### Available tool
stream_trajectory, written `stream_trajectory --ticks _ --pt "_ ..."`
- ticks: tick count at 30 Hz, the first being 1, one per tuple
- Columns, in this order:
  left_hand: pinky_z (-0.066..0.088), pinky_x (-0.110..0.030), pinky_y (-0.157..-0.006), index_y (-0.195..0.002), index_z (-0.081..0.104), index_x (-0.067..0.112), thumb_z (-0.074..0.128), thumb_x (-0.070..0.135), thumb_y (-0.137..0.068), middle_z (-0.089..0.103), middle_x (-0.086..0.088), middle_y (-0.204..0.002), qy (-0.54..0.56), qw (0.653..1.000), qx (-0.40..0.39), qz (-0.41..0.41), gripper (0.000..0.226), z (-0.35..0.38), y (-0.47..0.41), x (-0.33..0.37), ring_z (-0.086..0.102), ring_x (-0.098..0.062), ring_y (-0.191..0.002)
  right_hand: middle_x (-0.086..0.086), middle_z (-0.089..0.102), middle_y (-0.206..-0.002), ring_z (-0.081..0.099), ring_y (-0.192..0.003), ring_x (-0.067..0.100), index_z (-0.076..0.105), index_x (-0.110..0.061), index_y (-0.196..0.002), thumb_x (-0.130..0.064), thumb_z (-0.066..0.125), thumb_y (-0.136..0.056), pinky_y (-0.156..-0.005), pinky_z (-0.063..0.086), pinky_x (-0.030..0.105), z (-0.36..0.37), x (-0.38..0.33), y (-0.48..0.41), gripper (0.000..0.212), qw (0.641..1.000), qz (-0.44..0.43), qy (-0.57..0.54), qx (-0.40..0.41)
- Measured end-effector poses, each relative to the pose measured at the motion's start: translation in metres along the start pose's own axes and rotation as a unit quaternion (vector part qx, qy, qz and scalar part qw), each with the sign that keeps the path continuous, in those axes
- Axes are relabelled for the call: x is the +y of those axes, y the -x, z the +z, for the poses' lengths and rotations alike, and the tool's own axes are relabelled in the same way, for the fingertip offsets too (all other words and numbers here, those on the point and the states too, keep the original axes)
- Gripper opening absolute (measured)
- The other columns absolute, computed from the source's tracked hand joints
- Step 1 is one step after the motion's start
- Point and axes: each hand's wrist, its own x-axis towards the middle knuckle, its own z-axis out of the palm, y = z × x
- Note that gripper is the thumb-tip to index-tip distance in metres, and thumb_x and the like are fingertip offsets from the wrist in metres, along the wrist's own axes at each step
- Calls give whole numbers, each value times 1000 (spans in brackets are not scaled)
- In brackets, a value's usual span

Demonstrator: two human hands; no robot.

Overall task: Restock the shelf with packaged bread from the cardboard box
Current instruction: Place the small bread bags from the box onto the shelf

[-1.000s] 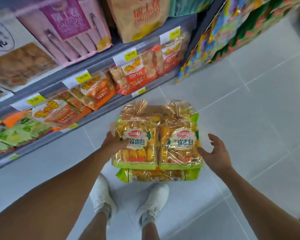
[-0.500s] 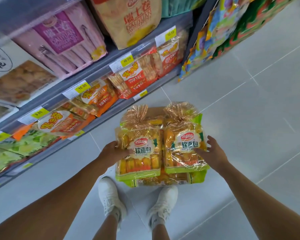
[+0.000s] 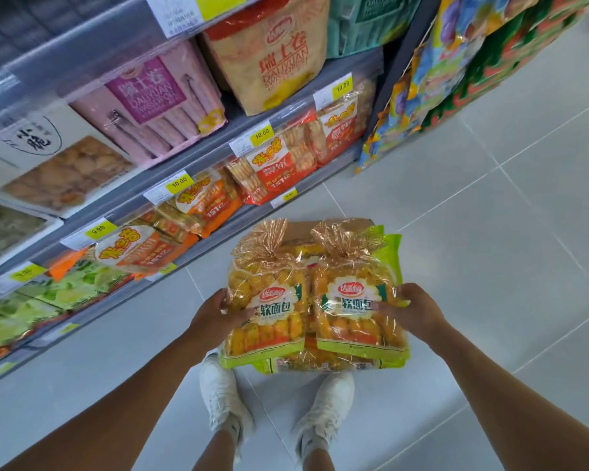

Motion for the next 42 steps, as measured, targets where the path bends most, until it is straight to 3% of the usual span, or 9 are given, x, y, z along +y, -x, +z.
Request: stream_trajectory --ticks 4,8,10,18,23,27,30,38,42 --pt "55 -30 -70 -109 59 13 80 32 -83 68 -1 -103 2 1000 23 12 39 -5 14 2 68 -13 -89 1 64 -122 63 -109 26 43 -21 -137 -59 89 -56 -89 50 35 10 -4 13 101 999 -10 21 -26" --pt "61 -44 -83 -111 58 15 83 32 -79 72 -6 -107 42 999 17 1 44 -19 21 -4 72 -20 -93 0 68 -102 65 -100 24 59 -28 -103 -56 83 -66 -86 52 35 15 -13 25 52 997 -27 69 -36" --pt "60 -50 -87 -109 61 23 85 40 -69 74 -2 -108 70 997 12 3 50 -29 28 -8 74 -22 -95 -1 68 -99 65 -98 24 61 -30 -102 -54 82 -70 -85 53 36 15 -15 30 46 996 -43 73 -26" --pt "60 -47 -89 -114 63 29 86 42 -66 76 3 -109 132 990 31 32 55 -76 86 -5 75 -18 -95 1 66 -124 63 -110 28 55 -25 -135 -63 78 -69 -88 52 37 -7 -31 75 80 990 -90 112 16" --pt "60 -47 -88 -125 60 26 88 48 -66 73 -2 -117 139 986 58 76 69 -120 144 4 73 -19 -99 0 68 -115 65 -100 27 59 -27 -128 -63 80 -69 -75 45 31 -40 -76 126 73 985 -133 101 39" --pt "60 -31 -75 -143 48 26 85 35 -77 67 -1 -130 171 973 84 127 76 -159 201 17 69 -17 -105 -6 71 -98 68 -93 21 69 -30 -102 -50 86 -68 -77 48 32 -72 -121 180 42 975 -207 63 55" --pt "59 -51 -86 -127 58 29 87 46 -70 69 -9 -122 186 963 123 150 67 -189 247 25 68 -23 -107 -12 68 -99 68 -86 15 68 -36 -97 -47 86 -69 -80 51 33 -94 -150 226 35 964 -253 45 65" --pt "51 -11 -65 -124 58 11 73 2 -88 70 2 -98 210 934 187 222 40 -246 370 67 70 -8 -93 -16 76 -85 68 -73 -6 70 -32 -101 -44 86 -72 -70 53 22 -141 -208 333 35 933 -355 33 53" --pt "51 -16 -83 -124 52 25 73 13 -90 58 12 -111 242 914 222 238 42 -267 419 63 58 -11 -103 -14 76 -90 70 -82 1 71 -31 -105 -44 86 -72 -67 53 21 -155 -229 370 38 920 -390 29 25"
